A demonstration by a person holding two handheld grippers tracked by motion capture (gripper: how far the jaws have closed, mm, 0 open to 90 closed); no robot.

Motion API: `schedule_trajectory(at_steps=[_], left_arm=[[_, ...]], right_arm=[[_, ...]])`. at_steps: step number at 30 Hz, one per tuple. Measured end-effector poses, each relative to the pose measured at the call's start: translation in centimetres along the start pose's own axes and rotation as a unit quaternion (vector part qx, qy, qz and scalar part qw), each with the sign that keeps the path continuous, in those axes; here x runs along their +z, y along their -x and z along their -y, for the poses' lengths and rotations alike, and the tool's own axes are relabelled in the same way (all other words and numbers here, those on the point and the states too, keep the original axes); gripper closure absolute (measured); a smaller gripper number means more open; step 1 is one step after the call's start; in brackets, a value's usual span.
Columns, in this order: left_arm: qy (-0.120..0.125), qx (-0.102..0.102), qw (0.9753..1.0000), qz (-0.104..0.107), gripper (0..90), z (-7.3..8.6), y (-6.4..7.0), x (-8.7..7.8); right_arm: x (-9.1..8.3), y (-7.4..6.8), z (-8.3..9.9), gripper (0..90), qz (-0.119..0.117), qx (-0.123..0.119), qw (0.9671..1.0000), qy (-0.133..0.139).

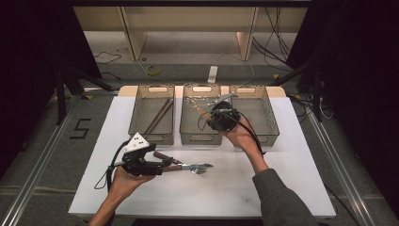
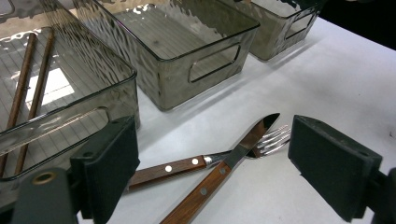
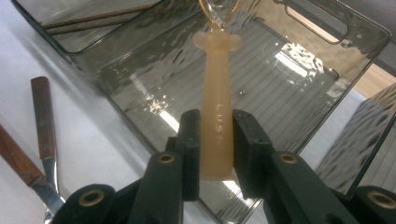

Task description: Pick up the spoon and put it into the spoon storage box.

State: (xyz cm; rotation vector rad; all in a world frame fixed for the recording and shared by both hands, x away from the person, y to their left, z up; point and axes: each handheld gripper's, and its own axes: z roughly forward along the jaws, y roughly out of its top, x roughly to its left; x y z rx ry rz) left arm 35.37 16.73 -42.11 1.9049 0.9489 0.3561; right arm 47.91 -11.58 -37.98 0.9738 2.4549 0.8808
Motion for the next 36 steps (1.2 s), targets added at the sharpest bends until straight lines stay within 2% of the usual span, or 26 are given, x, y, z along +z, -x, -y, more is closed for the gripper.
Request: schedule_trajectory(at_steps=[6, 10, 24, 25, 28, 34, 36], left_arm=[[0.000, 0.001, 1.0000, 0.000, 15.4, 0.0, 0.0, 0.0], [0.000, 0.003, 1.0000, -0.001, 15.4, 0.0, 0.0, 0.1], [-0.003, 0.006, 1.0000, 0.000, 15.5, 0.0, 0.0, 0.0], [-0.003, 0.006, 1.0000, 0.000, 15.4, 0.0, 0.0, 0.0], [-0.003, 0.007, 1.0000, -0.001, 15.5, 0.0, 0.0, 0.0], [-0.001, 0.005, 1.0000, -0.003, 15.4, 0.0, 0.0, 0.1], [-0.002, 0.005, 1.0000, -0.003, 15.4, 0.0, 0.0, 0.1]], right_arm=[[0.8, 0.4, -0.1, 74.3, 0.005, 0.003, 0.9999, -0.012], [1.3, 0.2, -0.2, 74.3, 0.007, -0.004, 0.9998, -0.019], [2.8, 0.2, -0.2, 72.7, 0.009, 0.005, 0.9991, -0.041], [2.9, 0.2, -0.2, 71.6, 0.007, 0.007, 0.9992, -0.038], [3.0, 0.0, -0.3, 58.5, -0.004, 0.006, 0.9993, -0.038], [2.0, -0.2, -0.3, 47.2, -0.005, 0.005, 0.9998, -0.021], [1.4, -0.3, -0.2, 43.6, -0.014, 0.010, 0.9997, -0.015]])
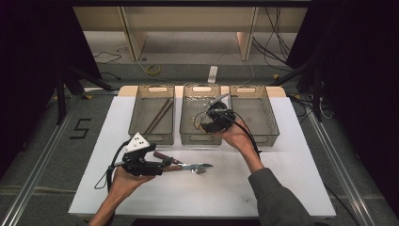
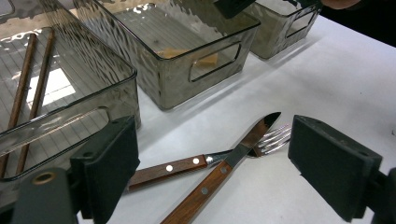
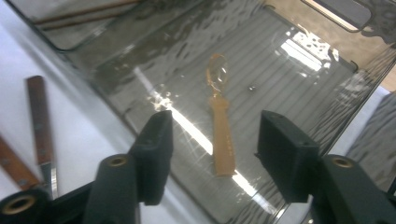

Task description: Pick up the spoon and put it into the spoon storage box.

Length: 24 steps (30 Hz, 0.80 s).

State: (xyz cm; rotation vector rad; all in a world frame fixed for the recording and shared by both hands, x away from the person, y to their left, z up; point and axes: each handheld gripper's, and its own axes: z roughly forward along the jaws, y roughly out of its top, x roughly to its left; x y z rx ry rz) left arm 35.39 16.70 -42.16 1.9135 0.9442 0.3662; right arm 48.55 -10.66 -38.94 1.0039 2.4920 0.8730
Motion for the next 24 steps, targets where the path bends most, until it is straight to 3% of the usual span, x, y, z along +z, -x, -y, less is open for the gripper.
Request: schedule_trajectory(at_steps=[5, 11, 17, 20, 24], left_arm=[[-0.010, 0.000, 0.9999, 0.005, 15.4, 0.0, 0.0, 0.1], [-0.018, 0.003, 0.9998, 0.006, 15.4, -0.1, 0.0, 0.3], [-0.049, 0.006, 0.9988, 0.008, 15.8, 0.0, -0.2, 0.9], [-0.069, 0.019, 0.9974, 0.007, 16.0, 0.1, -0.1, 1.3], [-0.087, 0.033, 0.9956, 0.008, 16.8, 0.1, 0.1, 1.9]], right_arm=[[-2.1, -0.6, 0.7, 37.7, -0.030, 0.004, 0.9992, 0.028], [-4.8, -2.1, 2.6, 35.0, -0.056, -0.008, 0.9967, 0.058], [-6.2, -3.1, 5.5, 34.7, -0.066, -0.010, 0.9952, 0.071], [-6.7, -3.2, 6.8, 34.3, -0.076, -0.006, 0.9939, 0.080], [-7.0, -3.1, 8.2, 34.3, -0.069, 0.001, 0.9931, 0.095]])
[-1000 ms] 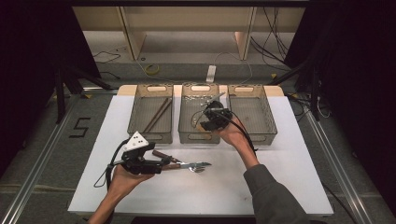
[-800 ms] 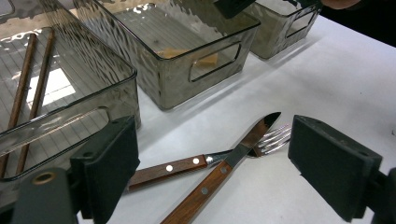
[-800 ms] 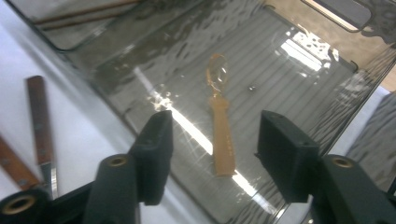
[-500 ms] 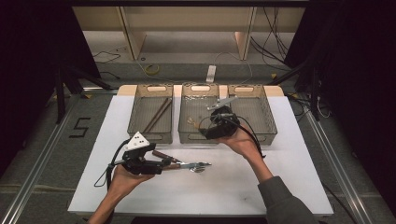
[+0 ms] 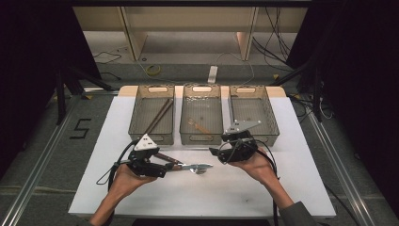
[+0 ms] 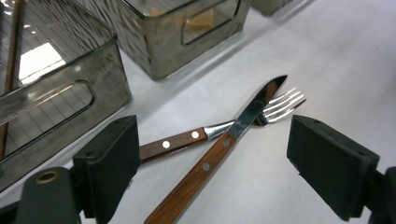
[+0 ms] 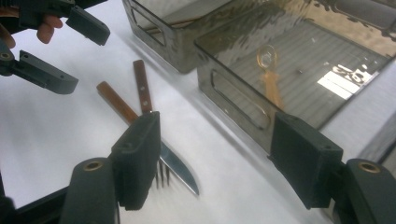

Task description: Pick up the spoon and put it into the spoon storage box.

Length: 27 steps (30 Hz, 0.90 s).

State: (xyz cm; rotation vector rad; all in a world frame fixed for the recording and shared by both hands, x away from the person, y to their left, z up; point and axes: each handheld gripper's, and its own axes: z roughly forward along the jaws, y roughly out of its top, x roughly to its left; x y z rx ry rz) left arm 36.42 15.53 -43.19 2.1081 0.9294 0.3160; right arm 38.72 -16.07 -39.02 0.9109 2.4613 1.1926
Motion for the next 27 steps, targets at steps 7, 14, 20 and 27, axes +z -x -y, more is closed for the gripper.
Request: schedule_trajectory(at_steps=[7, 14, 20, 27], left_arm=[[-0.030, 0.021, 0.9993, -0.008, 18.8, 0.0, 0.0, 0.9], [-0.044, 0.015, 0.9989, -0.001, 19.4, 0.0, -0.2, 1.1], [-0.061, 0.026, 0.9978, -0.003, 20.4, -0.3, -0.3, 1.5], [-0.076, 0.026, 0.9968, 0.001, 21.6, -0.5, -0.4, 1.8]], right_arm=[[-0.9, 0.7, 2.7, 33.3, -0.005, 0.030, 0.9994, 0.018], [-1.9, 0.7, 4.3, 32.7, -0.009, 0.040, 0.9989, 0.022], [-2.3, 0.6, 5.3, 32.0, -0.008, 0.045, 0.9988, 0.017], [-3.1, 0.5, 6.2, 31.1, -0.009, 0.054, 0.9981, 0.029]])
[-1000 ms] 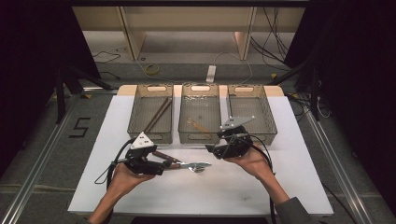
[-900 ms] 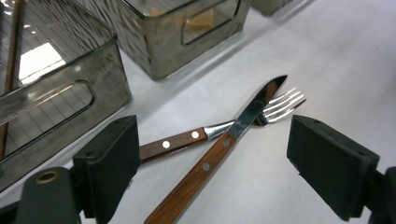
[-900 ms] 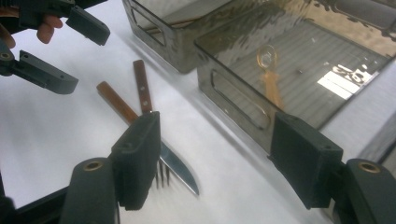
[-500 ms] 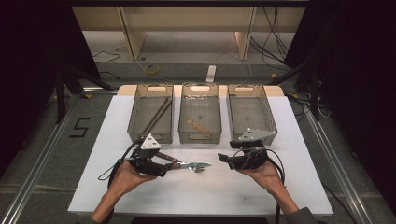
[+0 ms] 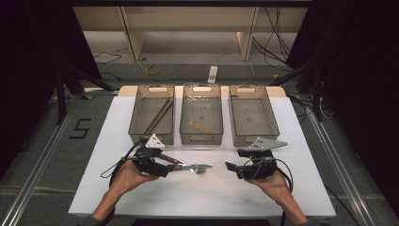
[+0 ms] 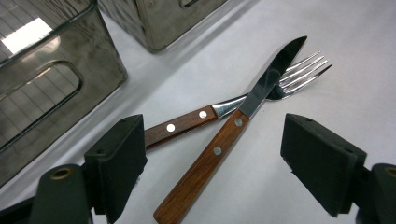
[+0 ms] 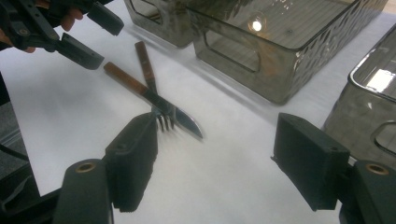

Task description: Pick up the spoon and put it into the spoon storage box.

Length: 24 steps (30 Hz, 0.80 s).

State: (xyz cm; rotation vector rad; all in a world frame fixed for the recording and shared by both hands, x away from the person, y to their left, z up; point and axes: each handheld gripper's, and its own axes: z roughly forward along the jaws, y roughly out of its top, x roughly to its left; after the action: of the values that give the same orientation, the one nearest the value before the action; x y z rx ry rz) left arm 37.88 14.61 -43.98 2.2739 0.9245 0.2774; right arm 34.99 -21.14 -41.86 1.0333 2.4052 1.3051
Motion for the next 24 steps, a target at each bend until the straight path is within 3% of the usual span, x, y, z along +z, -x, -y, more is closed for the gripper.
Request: schedule_trajectory(at_steps=[13, 24], left_arm=[[-0.039, 0.028, 0.9988, -0.007, 23.9, -0.6, -0.1, 0.5], [-0.075, 0.035, 0.9966, -0.005, 26.0, -0.8, -0.3, 1.2]], right_arm=[[-0.6, -0.2, 1.3, 30.4, -0.003, 0.007, 1.0000, -0.003], [-0.8, -0.3, 1.9, 29.6, -0.007, 0.010, 0.9999, -0.007]])
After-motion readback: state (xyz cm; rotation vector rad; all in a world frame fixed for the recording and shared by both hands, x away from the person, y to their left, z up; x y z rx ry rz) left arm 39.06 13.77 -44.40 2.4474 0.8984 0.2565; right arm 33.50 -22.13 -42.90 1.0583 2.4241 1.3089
